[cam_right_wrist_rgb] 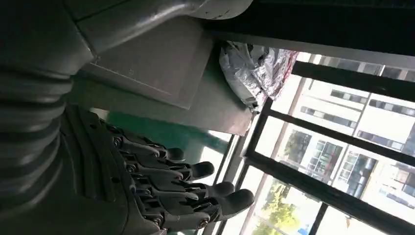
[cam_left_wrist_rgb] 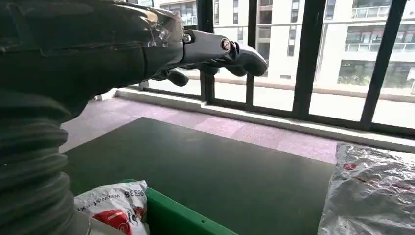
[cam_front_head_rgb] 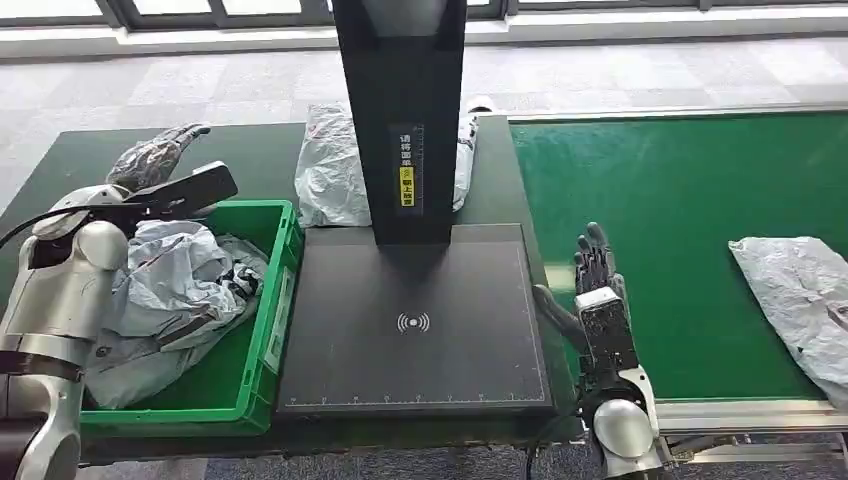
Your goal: Moved the parcel from conveyor to table for the left to box.
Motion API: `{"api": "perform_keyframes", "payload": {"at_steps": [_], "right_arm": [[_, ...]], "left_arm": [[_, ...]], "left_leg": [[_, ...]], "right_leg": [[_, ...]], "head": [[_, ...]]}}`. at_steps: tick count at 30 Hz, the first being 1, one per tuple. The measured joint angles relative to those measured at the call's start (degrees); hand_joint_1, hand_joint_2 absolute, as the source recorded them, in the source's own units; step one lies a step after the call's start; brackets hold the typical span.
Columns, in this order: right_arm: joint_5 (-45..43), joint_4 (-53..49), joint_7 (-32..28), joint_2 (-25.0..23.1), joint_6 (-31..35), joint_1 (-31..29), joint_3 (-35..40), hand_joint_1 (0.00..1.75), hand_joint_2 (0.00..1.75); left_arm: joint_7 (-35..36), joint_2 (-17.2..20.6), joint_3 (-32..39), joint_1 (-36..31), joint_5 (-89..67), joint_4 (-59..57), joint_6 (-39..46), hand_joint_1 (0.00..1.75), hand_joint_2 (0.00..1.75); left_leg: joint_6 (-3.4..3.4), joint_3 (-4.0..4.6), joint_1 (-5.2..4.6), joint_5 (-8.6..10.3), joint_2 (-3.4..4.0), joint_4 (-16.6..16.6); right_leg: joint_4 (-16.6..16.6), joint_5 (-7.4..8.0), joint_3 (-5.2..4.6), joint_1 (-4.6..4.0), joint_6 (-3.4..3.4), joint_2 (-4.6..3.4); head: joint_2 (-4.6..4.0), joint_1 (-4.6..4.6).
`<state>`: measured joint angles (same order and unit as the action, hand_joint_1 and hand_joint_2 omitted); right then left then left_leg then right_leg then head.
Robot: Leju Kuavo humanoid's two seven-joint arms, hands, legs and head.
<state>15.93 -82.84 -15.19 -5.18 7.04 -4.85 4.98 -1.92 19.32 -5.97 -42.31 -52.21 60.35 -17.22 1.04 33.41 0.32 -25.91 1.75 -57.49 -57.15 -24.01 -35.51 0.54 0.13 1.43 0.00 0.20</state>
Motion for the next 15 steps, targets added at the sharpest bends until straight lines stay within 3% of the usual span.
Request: {"api": "perform_keyframes", "payload": {"at_steps": [7, 15], "right_arm": [[0.5, -0.8, 0.8, 0.2, 0.0, 1.6, -0.8, 0.00, 1.75], [1.5, -2.0, 1.0, 0.2, 1.4, 2.0, -0.8, 0.00, 1.75]], "left_arm": [[-2.1, 0.8, -0.8, -0.3, 8.7, 1.7, -3.4, 0.00, 1.75], [-2.6, -2.4, -1.8, 1.2, 18.9, 2.4, -0.9, 0.00, 1.75]], "left_leg": [[0.00, 0.00, 0.00, 0.00, 0.00, 0.0], [-0.01, 0.00, -0.02, -0.01, 0.11, 0.0]], "right_leg": [[0.0, 0.00, -0.02, 0.00, 0.00, 0.00], [0.0, 0.01, -0.01, 0.03, 0.00, -0.02]], "head": [[-0.02, 0.00], [0.00, 0.00]]}}
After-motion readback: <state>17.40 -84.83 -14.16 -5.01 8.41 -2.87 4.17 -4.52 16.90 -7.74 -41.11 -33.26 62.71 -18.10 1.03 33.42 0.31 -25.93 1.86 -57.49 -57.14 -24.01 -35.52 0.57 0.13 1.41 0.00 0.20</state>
